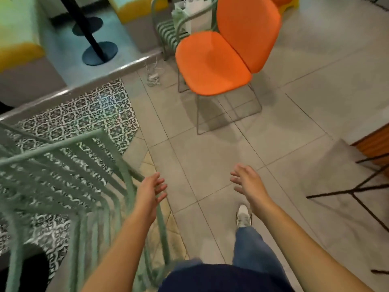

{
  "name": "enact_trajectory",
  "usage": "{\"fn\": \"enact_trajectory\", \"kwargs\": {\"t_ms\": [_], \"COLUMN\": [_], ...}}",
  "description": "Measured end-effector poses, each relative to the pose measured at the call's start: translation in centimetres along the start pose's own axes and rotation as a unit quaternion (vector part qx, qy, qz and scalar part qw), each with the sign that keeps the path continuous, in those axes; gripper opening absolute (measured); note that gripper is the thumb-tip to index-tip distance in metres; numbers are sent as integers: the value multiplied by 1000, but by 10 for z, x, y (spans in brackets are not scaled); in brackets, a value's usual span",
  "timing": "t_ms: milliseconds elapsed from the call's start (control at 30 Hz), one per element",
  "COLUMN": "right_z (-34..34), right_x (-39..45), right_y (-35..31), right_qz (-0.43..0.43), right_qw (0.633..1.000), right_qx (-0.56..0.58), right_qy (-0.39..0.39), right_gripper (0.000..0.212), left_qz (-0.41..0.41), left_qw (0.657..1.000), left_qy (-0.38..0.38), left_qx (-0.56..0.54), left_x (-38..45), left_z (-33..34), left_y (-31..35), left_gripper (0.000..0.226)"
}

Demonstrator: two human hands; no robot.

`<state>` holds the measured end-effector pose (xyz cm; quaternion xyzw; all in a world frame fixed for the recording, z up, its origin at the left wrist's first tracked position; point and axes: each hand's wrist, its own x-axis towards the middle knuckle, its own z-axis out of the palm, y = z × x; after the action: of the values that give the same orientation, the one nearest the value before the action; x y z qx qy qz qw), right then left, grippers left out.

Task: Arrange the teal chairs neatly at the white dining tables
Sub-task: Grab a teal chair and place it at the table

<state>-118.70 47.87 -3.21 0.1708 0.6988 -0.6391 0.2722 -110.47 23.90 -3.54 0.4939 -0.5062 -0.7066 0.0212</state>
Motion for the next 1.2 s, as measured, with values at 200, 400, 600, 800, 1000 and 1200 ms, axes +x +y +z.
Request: {"fn": "enact_trajectory", "kwargs": {"t_ms": [200, 400, 600, 800, 1000, 1200], "right_z": [4, 88, 209, 352, 520, 692], "right_x": [110, 217, 307, 353, 356, 338], "right_y": [-106, -194, -256, -322, -348, -349], "right_qz": [-17, -74, -132, -187, -270, -357], "right_qw": [991, 961, 888, 794, 638, 419], "right_qx": [-99, -194, -307, -407, -479, -483], "right_qy": [-89, -182, -315, -411, -539, -681], "right_gripper": [20, 21, 32, 35, 49, 52], "left_qz": [18, 50, 74, 95, 93, 61], "left_qw": [994, 978, 962, 931, 872, 773], "left_qy": [91, 150, 184, 273, 402, 550], "left_qx": [-57, -138, -186, -222, -265, -311], "left_x": [48, 115, 218, 274, 295, 318], "left_z": [63, 83, 59, -2, -82, -165], "left_y": [73, 149, 212, 289, 322, 339], "left_gripper": [12, 11, 11, 28, 8, 4]}}
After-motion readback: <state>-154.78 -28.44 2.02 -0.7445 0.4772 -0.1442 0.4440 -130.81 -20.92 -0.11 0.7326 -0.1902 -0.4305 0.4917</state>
